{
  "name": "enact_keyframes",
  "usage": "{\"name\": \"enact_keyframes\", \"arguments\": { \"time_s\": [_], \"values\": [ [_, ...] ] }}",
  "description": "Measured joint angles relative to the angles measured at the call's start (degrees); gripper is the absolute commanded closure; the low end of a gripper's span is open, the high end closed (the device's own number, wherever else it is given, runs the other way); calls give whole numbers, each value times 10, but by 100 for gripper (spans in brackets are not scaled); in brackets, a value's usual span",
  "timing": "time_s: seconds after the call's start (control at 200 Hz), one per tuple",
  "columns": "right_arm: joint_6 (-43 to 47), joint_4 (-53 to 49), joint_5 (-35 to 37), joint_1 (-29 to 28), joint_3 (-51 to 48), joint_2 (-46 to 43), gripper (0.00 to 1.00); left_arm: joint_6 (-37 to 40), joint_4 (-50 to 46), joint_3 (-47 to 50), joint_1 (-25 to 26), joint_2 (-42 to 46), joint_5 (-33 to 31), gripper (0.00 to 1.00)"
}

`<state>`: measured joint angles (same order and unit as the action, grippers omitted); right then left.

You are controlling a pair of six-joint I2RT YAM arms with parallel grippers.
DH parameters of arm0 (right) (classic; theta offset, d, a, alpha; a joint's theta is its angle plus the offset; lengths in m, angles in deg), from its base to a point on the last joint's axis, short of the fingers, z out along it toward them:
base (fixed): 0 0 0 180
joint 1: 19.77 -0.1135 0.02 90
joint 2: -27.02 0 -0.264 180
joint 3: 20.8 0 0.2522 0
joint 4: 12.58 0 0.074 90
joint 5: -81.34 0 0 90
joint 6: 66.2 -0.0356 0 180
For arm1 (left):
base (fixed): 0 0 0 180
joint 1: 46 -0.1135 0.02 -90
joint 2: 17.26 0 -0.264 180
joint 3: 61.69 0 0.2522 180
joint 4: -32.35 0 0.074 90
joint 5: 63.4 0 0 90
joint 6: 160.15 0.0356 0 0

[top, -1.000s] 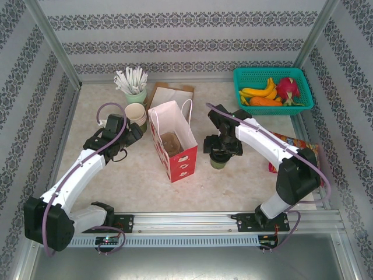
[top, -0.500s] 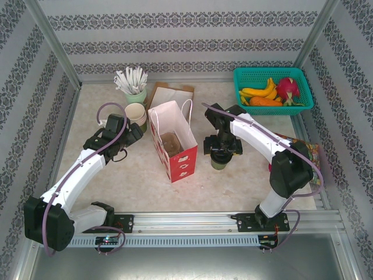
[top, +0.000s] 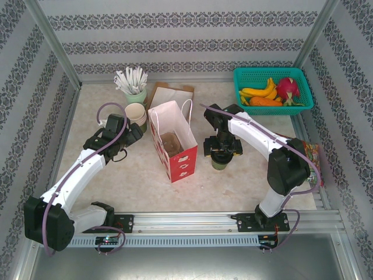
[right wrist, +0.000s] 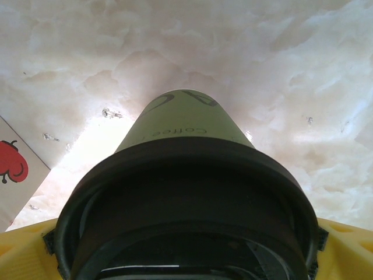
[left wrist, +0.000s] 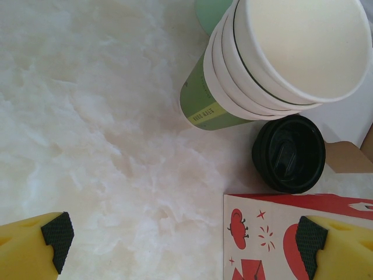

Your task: Pack the takeout coffee

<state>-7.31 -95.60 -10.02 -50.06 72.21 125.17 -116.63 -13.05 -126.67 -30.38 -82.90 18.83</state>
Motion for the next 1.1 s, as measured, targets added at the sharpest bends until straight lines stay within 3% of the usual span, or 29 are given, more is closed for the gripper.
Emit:
{"name": "enact_keyframes", "arguments": {
  "time_s": [0.315, 0.65, 0.919, 1.099],
  "values": [
    [0, 5, -10, 0, -8, 0, 2, 0, 0, 0, 0, 0, 0, 0],
    [0, 2, -9, 0, -10, -14, 17, 15, -5, -5, 0, -1, 0, 0],
    [13, -39, -6, 0, -10, -87, 22, 78, -9, -119, -27, -7, 2, 0],
    [15, -76, -6, 0, -10, -135, 23, 161, -2, -219, -30, -68, 33, 0]
  ]
}}
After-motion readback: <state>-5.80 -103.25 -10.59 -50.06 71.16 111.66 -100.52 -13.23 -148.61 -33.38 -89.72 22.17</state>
